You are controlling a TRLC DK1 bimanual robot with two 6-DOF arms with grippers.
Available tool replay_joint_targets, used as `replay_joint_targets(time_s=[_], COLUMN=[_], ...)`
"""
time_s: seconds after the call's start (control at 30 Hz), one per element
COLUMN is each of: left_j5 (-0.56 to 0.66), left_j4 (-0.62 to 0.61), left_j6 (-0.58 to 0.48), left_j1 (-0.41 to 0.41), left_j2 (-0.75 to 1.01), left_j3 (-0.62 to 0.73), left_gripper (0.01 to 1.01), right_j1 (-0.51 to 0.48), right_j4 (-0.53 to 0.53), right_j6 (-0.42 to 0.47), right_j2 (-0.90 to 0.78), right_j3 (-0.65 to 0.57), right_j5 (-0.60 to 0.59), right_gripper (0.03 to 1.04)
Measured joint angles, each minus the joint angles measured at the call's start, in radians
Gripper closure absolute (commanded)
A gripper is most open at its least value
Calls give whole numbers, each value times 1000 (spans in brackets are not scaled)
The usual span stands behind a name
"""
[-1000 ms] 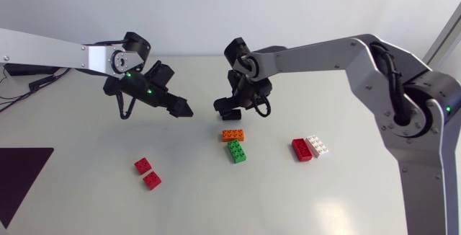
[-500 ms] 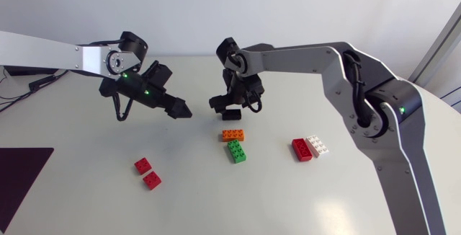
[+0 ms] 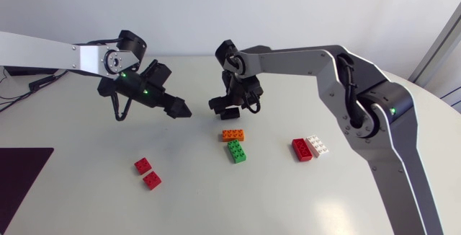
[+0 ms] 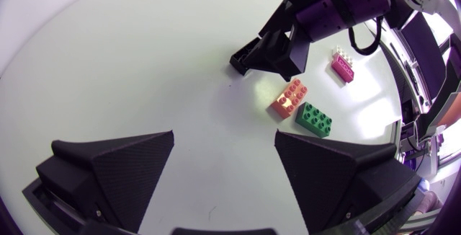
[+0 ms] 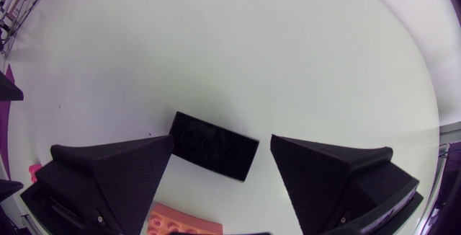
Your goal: Sort duplo bricks by size, large to the right and small to the left
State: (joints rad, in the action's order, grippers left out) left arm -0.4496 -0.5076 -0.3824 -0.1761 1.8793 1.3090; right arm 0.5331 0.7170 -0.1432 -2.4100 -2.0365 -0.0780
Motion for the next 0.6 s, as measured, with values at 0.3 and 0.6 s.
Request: replay_joint_targets(time_s=[0.3, 0.6], left_j5=[0, 0], left_j4=[0, 0], left_j6=[-2, -3], left_j1=[4, 4], left_j2=[-2, -2], left_j3=[-13, -13], left_gripper=[56, 56], right_j1=[0, 5], right_j4=[2, -15], right_j6=[0, 0], right_j2=[-4, 56], right_j3=[18, 130], right_j5=[24, 22], right_gripper=[251, 252])
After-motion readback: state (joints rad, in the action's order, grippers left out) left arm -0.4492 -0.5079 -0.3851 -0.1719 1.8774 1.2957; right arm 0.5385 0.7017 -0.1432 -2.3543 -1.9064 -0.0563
